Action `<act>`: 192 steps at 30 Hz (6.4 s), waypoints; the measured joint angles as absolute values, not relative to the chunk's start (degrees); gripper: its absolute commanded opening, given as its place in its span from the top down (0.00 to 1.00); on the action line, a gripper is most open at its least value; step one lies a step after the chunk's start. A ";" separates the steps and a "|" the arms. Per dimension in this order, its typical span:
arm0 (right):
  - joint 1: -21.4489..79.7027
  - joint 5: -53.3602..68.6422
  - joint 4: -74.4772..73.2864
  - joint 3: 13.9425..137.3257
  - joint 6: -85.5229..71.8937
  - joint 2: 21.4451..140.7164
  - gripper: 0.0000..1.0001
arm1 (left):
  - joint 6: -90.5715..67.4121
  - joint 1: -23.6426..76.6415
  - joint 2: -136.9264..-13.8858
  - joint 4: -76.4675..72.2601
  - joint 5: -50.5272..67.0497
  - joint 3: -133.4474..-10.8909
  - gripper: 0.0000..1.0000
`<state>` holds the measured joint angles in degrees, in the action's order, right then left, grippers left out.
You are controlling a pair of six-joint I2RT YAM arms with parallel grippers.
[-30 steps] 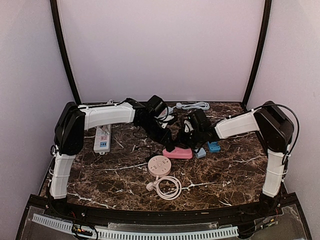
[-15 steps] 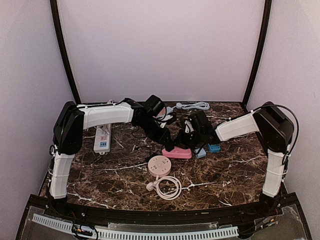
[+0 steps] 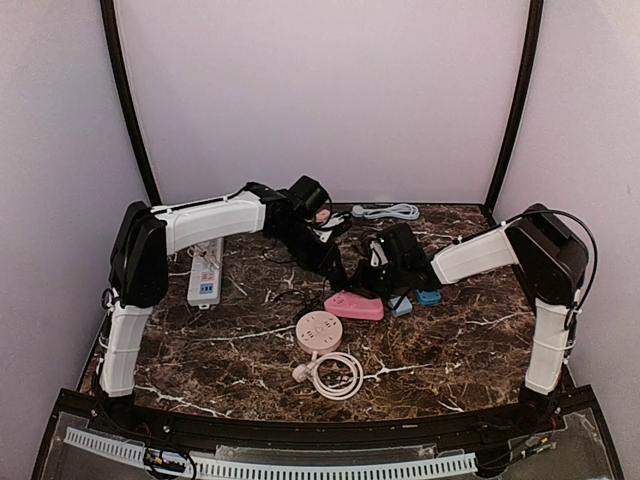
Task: Pull the plug off the socket
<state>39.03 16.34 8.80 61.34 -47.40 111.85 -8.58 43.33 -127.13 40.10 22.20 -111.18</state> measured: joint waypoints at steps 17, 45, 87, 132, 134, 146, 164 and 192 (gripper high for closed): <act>39.13 13.26 -2.68 63.92 -42.52 108.51 1.00 | -14.06 39.88 -121.43 38.50 12.93 -105.82 0.92; 39.13 6.09 -15.51 67.40 -30.26 96.38 0.87 | -30.26 34.65 -113.23 10.74 29.69 -80.99 0.66; 39.11 3.57 -17.52 64.99 -27.83 92.14 0.45 | -14.06 26.76 -133.56 23.81 9.67 -118.87 0.25; 38.96 4.93 -18.24 64.18 -28.56 92.14 0.45 | -46.30 20.73 -145.43 2.07 37.65 -115.22 0.76; 38.96 4.91 -18.24 64.18 -28.56 92.14 0.45 | -46.41 20.71 -145.08 1.23 38.44 -114.63 0.80; 38.96 5.17 -18.02 64.18 -28.58 92.73 0.45 | -45.91 21.43 -143.59 -3.70 40.95 -111.13 0.98; 38.96 6.44 -17.56 64.51 -28.84 95.11 0.45 | -44.21 23.81 -134.28 -9.58 35.03 -95.94 1.00; 39.00 11.29 -16.29 71.07 -36.14 102.35 0.45 | -47.44 29.95 -119.55 -29.21 23.00 -66.41 1.00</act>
